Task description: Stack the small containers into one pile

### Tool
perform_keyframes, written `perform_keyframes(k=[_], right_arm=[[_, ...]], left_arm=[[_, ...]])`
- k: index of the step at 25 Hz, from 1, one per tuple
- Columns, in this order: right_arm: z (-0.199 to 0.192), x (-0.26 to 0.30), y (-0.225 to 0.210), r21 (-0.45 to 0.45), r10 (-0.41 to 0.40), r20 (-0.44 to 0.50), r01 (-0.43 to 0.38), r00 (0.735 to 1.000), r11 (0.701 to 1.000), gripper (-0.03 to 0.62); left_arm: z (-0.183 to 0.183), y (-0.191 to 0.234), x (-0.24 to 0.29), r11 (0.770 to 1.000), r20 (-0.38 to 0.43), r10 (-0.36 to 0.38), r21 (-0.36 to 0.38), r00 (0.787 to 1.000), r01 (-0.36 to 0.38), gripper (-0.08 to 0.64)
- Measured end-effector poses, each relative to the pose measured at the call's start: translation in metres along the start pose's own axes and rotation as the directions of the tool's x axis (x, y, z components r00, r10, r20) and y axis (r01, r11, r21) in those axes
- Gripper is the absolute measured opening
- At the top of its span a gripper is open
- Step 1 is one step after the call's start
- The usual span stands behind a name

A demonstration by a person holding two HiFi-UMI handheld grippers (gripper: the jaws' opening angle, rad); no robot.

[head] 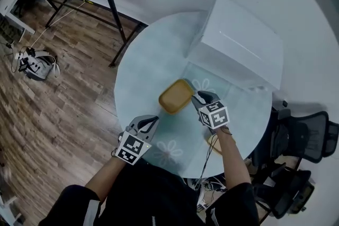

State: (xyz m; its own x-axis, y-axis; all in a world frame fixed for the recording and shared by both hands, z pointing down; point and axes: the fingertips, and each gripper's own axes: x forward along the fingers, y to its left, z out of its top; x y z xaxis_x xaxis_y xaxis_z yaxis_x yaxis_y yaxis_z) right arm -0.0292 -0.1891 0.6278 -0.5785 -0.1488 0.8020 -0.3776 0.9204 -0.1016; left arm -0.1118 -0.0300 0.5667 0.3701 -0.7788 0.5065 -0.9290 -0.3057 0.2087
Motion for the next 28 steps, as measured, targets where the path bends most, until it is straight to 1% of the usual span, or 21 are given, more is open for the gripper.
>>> perform_keyframes(k=[5,11,17,23,28], right_arm=[[0.000,0.030,-0.009,0.009,0.027,-0.056,-0.026,0.998,1.000,0.118],[0.001,0.059,-0.020,-0.013,0.042,-0.118,-0.044,0.992,0.999,0.120],[-0.008,0.085,-0.023,-0.045,0.061,-0.197,-0.071,0.978,0.996,0.120],[-0.014,0.103,-0.028,-0.056,0.035,-0.263,-0.052,0.964,0.997,0.118],[-0.019,0.111,-0.027,-0.058,0.051,-0.314,-0.073,0.948,0.996,0.118]], left_arm=[[-0.004,0.010,0.005,1.000,-0.014,0.011,-0.017,1.000,-0.011,0.014],[-0.009,0.021,0.011,0.999,-0.029,0.020,-0.032,0.999,-0.021,0.014],[-0.016,0.033,0.013,0.998,-0.042,0.037,-0.053,0.998,-0.039,0.014],[-0.024,0.046,0.010,0.996,-0.055,0.050,-0.067,0.997,-0.054,0.014],[-0.026,0.053,0.009,0.996,-0.061,0.054,-0.072,0.997,-0.059,0.014]])
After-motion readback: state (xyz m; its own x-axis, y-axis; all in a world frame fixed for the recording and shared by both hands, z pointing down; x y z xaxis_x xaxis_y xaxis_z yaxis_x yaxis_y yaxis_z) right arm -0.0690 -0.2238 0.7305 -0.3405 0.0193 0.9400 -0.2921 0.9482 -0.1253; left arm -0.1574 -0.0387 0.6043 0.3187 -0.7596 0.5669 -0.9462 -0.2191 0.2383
